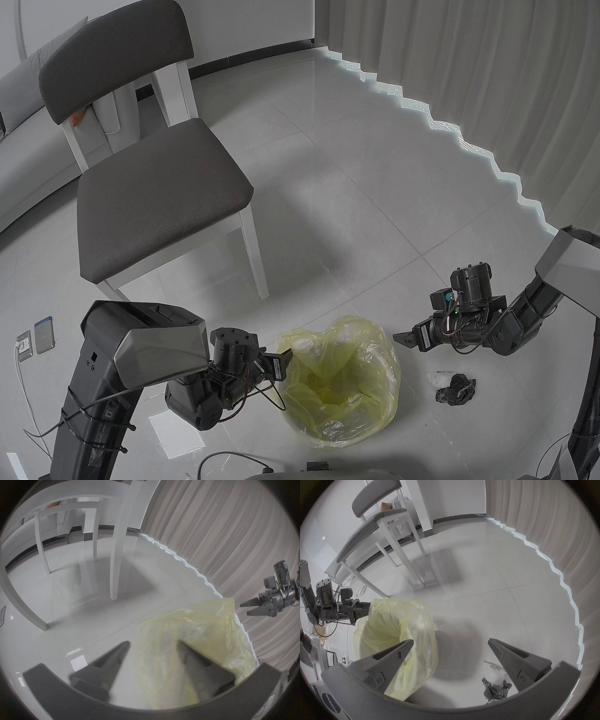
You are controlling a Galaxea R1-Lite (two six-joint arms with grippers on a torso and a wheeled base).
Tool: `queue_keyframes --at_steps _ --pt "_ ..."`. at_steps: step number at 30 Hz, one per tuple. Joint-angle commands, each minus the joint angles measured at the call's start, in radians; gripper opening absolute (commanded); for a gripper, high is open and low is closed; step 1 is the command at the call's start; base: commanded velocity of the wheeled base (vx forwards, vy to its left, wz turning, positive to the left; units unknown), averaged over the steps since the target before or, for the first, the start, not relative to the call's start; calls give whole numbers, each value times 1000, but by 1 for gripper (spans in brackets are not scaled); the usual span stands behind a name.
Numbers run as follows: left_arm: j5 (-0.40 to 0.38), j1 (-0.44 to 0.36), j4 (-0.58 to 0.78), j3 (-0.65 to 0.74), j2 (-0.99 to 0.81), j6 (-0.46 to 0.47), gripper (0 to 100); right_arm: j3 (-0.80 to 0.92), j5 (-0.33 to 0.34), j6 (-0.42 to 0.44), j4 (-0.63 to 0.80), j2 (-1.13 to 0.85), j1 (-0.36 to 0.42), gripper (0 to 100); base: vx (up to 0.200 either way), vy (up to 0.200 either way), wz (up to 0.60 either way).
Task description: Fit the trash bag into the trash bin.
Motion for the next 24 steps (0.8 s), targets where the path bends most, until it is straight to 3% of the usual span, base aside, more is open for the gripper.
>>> queue_keyframes --at_steps 1,11,19,24 --pt "2 1 -16 30 -14 -17 100 5 0 0 -1 -14 -4 100 0 0 0" --pt "-17 37 -145 225 -140 -14 100 18 2 3 -3 -26 -13 100 0 0 0" --pt "-26 6 -130 187 -161 -6 100 33 2 7 -10 -27 -16 100 0 0 0" --pt "-33 14 -39 99 -109 -2 100 34 2 9 -10 -26 -21 100 0 0 0"
